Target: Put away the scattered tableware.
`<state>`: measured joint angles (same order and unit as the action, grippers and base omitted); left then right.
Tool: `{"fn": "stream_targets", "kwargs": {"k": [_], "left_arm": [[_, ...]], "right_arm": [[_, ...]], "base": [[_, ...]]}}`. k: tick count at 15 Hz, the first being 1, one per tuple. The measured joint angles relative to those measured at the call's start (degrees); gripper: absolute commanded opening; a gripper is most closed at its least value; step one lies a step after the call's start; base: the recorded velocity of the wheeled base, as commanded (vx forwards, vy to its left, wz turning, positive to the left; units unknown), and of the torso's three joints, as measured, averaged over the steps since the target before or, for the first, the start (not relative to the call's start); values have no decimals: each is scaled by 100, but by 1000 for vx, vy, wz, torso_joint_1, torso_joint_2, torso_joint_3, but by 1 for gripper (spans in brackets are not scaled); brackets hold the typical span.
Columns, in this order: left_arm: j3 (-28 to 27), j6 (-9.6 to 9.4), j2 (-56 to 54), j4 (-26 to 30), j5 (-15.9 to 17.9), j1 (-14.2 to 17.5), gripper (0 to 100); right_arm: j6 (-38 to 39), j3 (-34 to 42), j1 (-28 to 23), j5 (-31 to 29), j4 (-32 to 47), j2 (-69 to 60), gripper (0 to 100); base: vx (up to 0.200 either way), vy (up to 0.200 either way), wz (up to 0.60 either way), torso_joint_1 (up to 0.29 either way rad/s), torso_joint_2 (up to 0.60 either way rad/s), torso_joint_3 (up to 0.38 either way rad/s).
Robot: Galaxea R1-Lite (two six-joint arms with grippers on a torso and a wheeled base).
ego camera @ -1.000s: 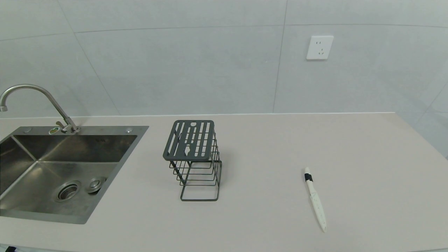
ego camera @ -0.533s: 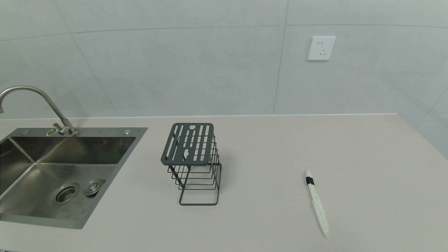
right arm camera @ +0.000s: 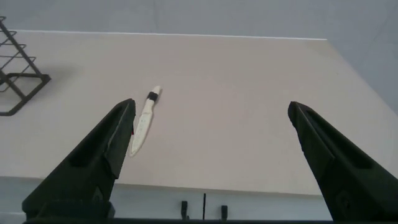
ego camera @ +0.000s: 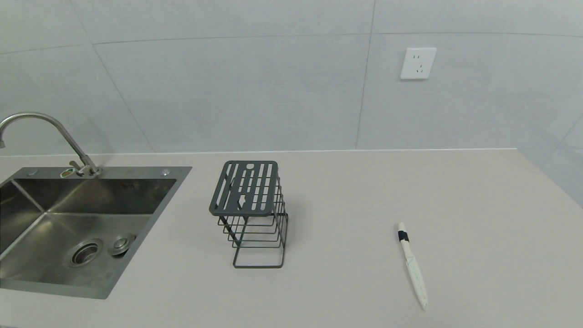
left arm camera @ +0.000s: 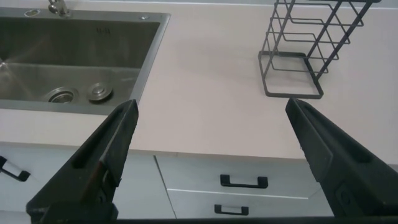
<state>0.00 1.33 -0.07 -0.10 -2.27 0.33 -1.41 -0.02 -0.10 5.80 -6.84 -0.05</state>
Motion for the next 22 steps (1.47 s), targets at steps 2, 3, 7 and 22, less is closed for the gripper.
{"fn": "stream_targets", "kwargs": {"k": [2, 3, 7, 22], "left_arm": [[0, -2, 0, 0, 0, -2, 100], [0, -10, 0, 0, 6, 0, 100], [0, 0, 0, 2, 9, 0, 100], [-2, 45, 0, 2, 9, 0, 100]], "right_arm": [[-4, -82, 0, 711, 110, 78, 100], [-13, -201, 7, 798, 180, 202, 100], [-39, -579, 240, 913, 296, 1269, 100], [-909, -1122, 1120, 680, -1005, 6532, 100]], "base": [[0, 0, 0, 0, 0, 0], [0, 0, 0, 0, 0, 0], [0, 0, 0, 0, 0, 0], [0, 0, 0, 0, 0, 0]]}}
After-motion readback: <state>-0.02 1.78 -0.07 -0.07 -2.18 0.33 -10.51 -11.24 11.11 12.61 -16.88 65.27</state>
